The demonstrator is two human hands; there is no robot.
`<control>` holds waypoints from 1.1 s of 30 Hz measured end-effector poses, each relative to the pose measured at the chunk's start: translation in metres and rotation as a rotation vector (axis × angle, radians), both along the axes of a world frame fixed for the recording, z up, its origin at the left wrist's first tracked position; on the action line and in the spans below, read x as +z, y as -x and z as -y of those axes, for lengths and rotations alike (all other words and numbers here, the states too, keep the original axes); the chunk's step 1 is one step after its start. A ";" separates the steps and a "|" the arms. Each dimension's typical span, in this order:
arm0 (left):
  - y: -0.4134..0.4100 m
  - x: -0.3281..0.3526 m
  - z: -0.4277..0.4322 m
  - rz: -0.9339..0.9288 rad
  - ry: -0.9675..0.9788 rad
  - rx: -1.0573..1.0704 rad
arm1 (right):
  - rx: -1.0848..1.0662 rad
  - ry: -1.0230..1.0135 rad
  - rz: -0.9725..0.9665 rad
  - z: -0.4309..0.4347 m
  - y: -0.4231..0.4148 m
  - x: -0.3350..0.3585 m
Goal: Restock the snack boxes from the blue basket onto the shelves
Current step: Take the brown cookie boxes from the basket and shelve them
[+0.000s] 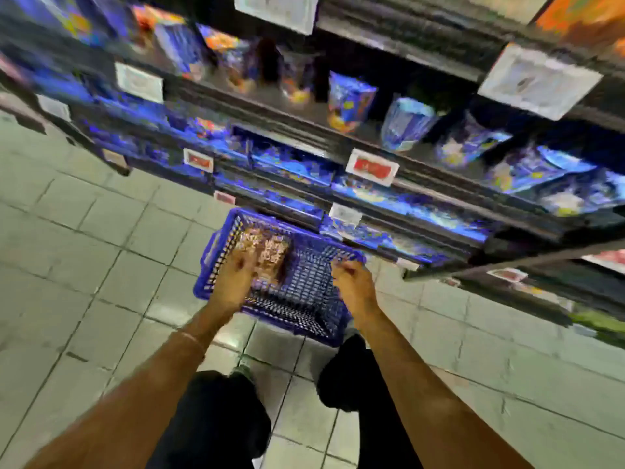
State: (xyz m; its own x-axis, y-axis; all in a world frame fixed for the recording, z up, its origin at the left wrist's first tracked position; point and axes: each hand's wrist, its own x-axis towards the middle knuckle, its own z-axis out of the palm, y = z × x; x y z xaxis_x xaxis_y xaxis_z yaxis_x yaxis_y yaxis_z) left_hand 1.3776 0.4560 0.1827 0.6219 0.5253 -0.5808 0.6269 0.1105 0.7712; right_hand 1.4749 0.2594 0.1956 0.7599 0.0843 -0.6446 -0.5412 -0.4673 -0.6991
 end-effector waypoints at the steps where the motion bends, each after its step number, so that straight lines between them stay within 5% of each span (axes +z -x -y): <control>1: 0.005 -0.033 -0.008 -0.032 0.062 0.080 | 0.009 0.009 -0.029 -0.005 0.005 -0.035; 6: 0.019 -0.188 -0.045 -0.070 0.220 0.247 | 0.124 -0.015 -0.160 -0.055 0.015 -0.216; 15: -0.016 -0.347 -0.122 0.072 0.472 0.288 | 0.000 -0.030 0.000 -0.154 0.007 -0.427; 21: -0.039 -0.339 -0.127 0.123 0.411 0.254 | -0.145 0.037 0.152 -0.153 0.015 -0.446; 27: -0.034 -0.334 -0.116 0.136 0.134 0.049 | -0.252 -0.209 0.120 -0.141 0.025 -0.414; 33: -0.035 -0.324 -0.112 0.233 0.494 -0.077 | -0.111 -0.382 0.236 -0.159 0.032 -0.353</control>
